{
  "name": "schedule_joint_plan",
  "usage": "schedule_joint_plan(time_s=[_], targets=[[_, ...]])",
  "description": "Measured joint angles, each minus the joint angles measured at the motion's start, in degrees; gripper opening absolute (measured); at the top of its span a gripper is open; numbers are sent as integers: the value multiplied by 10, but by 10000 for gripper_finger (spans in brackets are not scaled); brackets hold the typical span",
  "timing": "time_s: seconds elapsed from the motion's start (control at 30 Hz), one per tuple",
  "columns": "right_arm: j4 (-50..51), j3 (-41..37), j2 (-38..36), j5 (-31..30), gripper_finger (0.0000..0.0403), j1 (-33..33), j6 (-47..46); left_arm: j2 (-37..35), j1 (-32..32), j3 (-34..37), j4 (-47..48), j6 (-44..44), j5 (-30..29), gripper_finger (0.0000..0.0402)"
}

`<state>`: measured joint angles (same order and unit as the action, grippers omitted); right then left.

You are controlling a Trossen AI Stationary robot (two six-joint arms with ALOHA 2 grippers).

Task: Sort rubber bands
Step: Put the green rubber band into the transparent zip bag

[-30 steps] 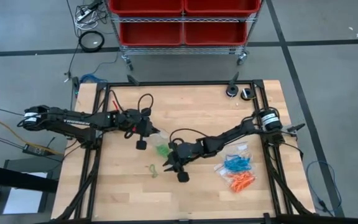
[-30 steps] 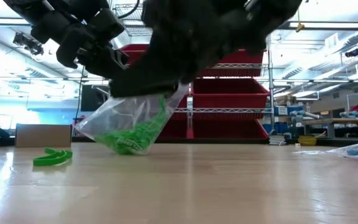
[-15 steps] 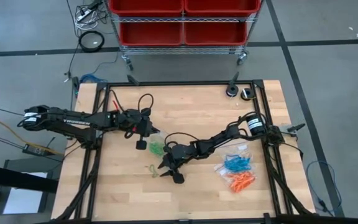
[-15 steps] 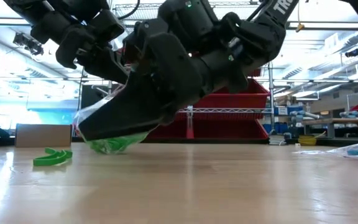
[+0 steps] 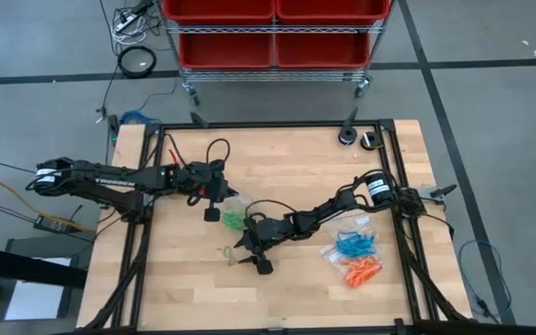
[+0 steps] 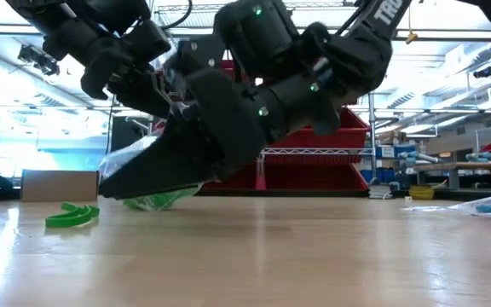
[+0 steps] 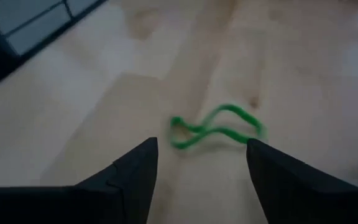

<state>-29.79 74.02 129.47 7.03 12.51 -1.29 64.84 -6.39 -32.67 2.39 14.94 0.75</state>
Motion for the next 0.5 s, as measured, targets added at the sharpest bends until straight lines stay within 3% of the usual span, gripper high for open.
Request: schedule_joint_plan(time_s=[0.23, 0.5], targets=[[9, 20, 0, -53, 227, 37, 37, 0, -31, 0, 0, 0, -12, 10], [39, 37, 9, -71, 226, 24, 27, 0, -70, 0, -3, -4, -11, 10]])
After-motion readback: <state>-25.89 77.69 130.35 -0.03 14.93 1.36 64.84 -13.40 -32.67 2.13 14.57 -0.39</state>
